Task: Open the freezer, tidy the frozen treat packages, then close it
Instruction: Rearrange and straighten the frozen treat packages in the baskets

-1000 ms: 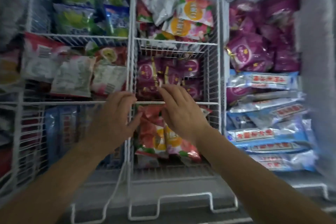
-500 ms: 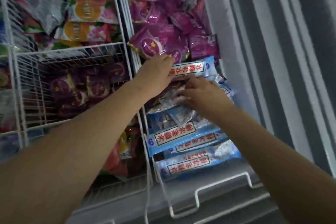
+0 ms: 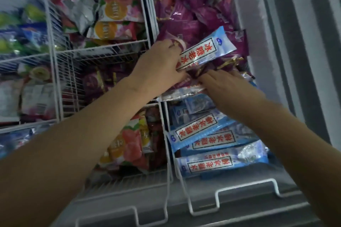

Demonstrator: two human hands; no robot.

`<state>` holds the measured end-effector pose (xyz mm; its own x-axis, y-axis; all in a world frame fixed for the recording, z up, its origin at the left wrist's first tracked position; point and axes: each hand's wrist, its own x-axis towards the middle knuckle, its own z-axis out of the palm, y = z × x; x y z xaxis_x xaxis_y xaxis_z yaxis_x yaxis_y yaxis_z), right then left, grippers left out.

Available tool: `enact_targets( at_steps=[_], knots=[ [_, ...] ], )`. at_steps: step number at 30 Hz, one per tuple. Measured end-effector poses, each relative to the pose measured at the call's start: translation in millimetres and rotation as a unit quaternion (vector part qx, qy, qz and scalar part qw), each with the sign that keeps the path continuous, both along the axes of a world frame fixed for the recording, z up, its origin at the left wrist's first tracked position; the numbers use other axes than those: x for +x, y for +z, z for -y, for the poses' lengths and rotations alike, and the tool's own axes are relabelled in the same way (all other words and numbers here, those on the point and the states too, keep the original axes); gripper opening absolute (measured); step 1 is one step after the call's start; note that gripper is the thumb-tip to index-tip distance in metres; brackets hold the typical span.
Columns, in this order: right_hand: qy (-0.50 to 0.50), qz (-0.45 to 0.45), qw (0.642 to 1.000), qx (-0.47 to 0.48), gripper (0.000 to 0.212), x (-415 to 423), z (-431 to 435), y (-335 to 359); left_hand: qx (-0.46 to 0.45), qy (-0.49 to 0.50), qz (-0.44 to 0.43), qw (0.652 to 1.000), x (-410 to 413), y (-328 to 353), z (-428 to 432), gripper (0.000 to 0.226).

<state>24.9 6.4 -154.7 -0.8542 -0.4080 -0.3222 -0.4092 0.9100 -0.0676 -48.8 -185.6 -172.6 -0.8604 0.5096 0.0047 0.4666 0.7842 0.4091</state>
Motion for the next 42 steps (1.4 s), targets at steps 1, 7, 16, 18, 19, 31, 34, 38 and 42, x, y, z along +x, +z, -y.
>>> enact_targets(
  at_steps=[1, 7, 16, 18, 19, 31, 34, 38, 42],
  knots=[
    [0.015, -0.002, 1.000, -0.006, 0.029, 0, 13, 2, 0.002, 0.020, 0.005, 1.000, 5, 6, 21, 0.045],
    [0.117, 0.030, 0.991, -0.056, 0.032, 0, 131, 0, -0.039, 0.228, 0.119, 0.966, 67, 22, 192, 0.033],
    [0.329, 0.099, 0.921, -0.185, 0.027, 53, 361, -27, -0.078, 0.483, 0.362, 0.793, 195, 19, 400, 0.025],
    [0.348, 0.129, 0.912, -0.174, 0.020, 66, 396, -39, -0.098, 0.484, 0.386, 0.779, 205, 7, 416, 0.034],
    [0.355, 0.140, 0.911, -0.157, 0.019, 69, 410, -46, -0.109, 0.470, 0.402, 0.778, 206, 0, 421, 0.035],
    [0.366, 0.212, 0.901, 0.099, 0.046, 65, 452, -104, -0.134, 0.503, 0.355, 0.776, 200, -105, 423, 0.009],
    [0.315, 0.280, 0.893, 0.157, 0.053, 83, 449, -113, -0.159, 0.484, 0.421, 0.750, 204, -122, 426, 0.012],
    [0.280, 0.288, 0.901, 0.165, 0.057, 94, 454, -113, -0.156, 0.482, 0.432, 0.746, 201, -131, 429, 0.011],
    [0.250, 0.190, 0.949, 0.004, 0.053, 98, 442, -99, -0.131, 0.498, 0.319, 0.795, 192, -116, 421, 0.030]
  ],
)
